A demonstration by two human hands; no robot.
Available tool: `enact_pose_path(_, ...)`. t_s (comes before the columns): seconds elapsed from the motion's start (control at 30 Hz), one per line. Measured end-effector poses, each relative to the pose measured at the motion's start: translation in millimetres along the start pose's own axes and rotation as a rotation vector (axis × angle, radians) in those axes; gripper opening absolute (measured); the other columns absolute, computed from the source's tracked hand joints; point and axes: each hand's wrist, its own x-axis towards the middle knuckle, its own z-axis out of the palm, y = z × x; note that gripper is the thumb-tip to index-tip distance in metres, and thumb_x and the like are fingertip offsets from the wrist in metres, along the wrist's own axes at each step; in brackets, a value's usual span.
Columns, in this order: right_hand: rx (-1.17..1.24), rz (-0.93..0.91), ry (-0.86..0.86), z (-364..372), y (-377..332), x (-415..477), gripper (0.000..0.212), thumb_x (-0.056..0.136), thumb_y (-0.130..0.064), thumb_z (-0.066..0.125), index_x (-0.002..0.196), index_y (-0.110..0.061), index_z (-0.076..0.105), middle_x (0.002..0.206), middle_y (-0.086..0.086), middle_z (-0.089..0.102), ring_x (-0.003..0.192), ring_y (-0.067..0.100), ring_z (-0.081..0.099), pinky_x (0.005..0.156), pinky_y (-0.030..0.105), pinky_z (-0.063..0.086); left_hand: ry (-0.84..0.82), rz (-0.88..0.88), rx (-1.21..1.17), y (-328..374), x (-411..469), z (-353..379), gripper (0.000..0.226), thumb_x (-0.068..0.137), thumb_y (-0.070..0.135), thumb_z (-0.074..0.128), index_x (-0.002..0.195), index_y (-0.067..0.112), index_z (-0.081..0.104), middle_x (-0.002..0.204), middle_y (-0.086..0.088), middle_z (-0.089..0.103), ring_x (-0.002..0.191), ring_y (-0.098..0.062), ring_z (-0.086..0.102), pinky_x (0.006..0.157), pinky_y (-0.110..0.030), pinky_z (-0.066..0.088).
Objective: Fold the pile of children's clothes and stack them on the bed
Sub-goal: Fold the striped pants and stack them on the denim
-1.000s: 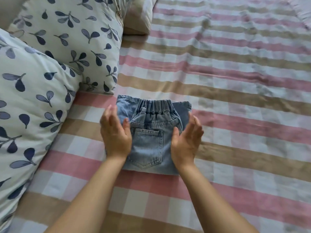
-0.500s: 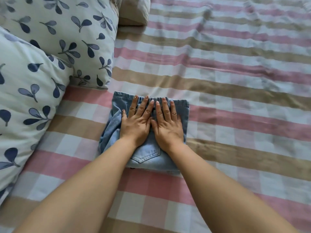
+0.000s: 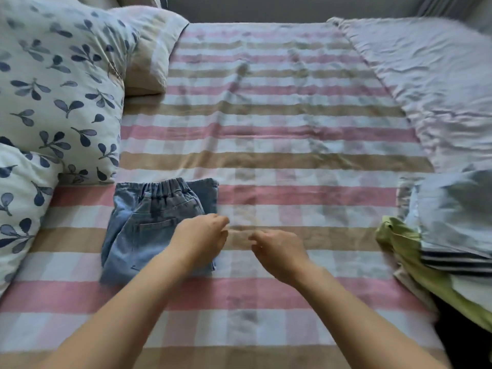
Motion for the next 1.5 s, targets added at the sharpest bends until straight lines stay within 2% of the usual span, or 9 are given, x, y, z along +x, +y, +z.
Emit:
enact_pose_path(0.27,0.035,0.245,-0.002,-53,152,-151,0.030,0.094,-0.032,0.039,0.119,-0.026,0.054,0.119,-0.001,0.062,0.109,0.023,0.056,0.083,0.034,0.044,-0.136,0.186,-0.188,220,13,26,0.035,0.095,0.038,0.040,0.128,0.030,0.048,0.127,0.007,0.056,0.114,-0.016,0.054,0.089,-0.031,0.047)
enact_pose_path(0.47,0.076,0.393,0.120,-94,263,-242,0.028,0.093,-0.034,0.042,0.115,-0.026,0.058,0.114,-0.004,0.062,0.110,0.020,0.052,0.087,0.033,0.043,-0.144,0.330,-0.219,374,35,37,0.029,0.093,0.033,0.041,0.119,0.026,0.053,0.120,0.005,0.058,0.109,-0.019,0.055,0.083,-0.032,0.046)
enact_pose_path(0.8,0.161,0.598,0.361,-100,396,-303,0.039,0.091,-0.024,0.049,0.129,-0.019,0.050,0.125,-0.003,0.052,0.118,0.017,0.039,0.100,0.027,0.035,0.131,0.344,-0.404,529,73,96,0.049,0.083,0.016,0.060,0.131,0.012,0.050,0.134,-0.005,0.049,0.125,-0.025,0.040,0.102,-0.032,0.036)
enact_pose_path(0.9,0.229,0.605,0.359,-90,404,-300,0.038,0.092,-0.026,0.047,0.130,-0.022,0.051,0.127,-0.005,0.052,0.120,0.015,0.039,0.102,0.029,0.033,0.195,0.291,-0.471,538,84,108,0.038,0.081,0.010,0.064,0.119,0.010,0.062,0.124,-0.006,0.058,0.115,-0.027,0.049,0.094,-0.037,0.043)
enact_pose_path(1.0,0.244,0.578,0.427,-86,399,-297,0.040,0.089,-0.025,0.051,0.129,-0.027,0.052,0.129,-0.004,0.050,0.122,0.016,0.036,0.105,0.031,0.030,0.251,0.232,-0.727,532,88,107,0.017,0.084,0.004,0.062,0.098,0.010,0.070,0.103,-0.003,0.067,0.096,-0.017,0.057,0.085,-0.022,0.042)
enact_pose_path(1.13,0.314,0.437,0.507,-102,376,-294,0.056,0.083,-0.019,0.059,0.136,-0.024,0.044,0.134,0.001,0.043,0.126,0.018,0.032,0.108,0.030,0.026,0.216,0.079,-1.147,514,74,69,0.026,0.088,0.000,0.055,0.077,0.023,0.060,0.073,0.010,0.061,0.069,0.001,0.054,0.066,-0.018,0.042)
enact_pose_path(1.3,0.309,0.339,0.599,-149,344,-279,0.066,0.081,-0.017,0.067,0.139,-0.020,0.038,0.141,0.004,0.037,0.132,0.022,0.030,0.110,0.032,0.023,0.375,0.016,-1.310,452,32,-1,0.020,0.090,-0.004,0.050,0.076,0.008,0.057,0.065,0.003,0.055,0.060,0.001,0.047,0.056,-0.014,0.039)
enact_pose_path(1.4,0.198,0.314,0.589,-172,318,-268,0.056,0.082,-0.017,0.067,0.134,-0.020,0.046,0.137,0.005,0.044,0.130,0.024,0.033,0.107,0.042,0.030,0.408,0.029,-1.337,404,-5,-36,0.022,0.091,-0.004,0.047,0.075,0.007,0.057,0.060,0.008,0.057,0.056,0.003,0.048,0.052,-0.011,0.039)
enact_pose_path(1.5,0.100,0.213,0.584,-181,280,-256,0.029,0.076,-0.015,0.072,0.105,-0.018,0.069,0.107,0.000,0.066,0.108,0.027,0.053,0.086,0.041,0.042,0.440,0.048,-1.268,359,-42,-53,0.022,0.092,0.000,0.049,0.072,0.007,0.055,0.061,0.009,0.057,0.055,0.003,0.048,0.051,-0.008,0.037)
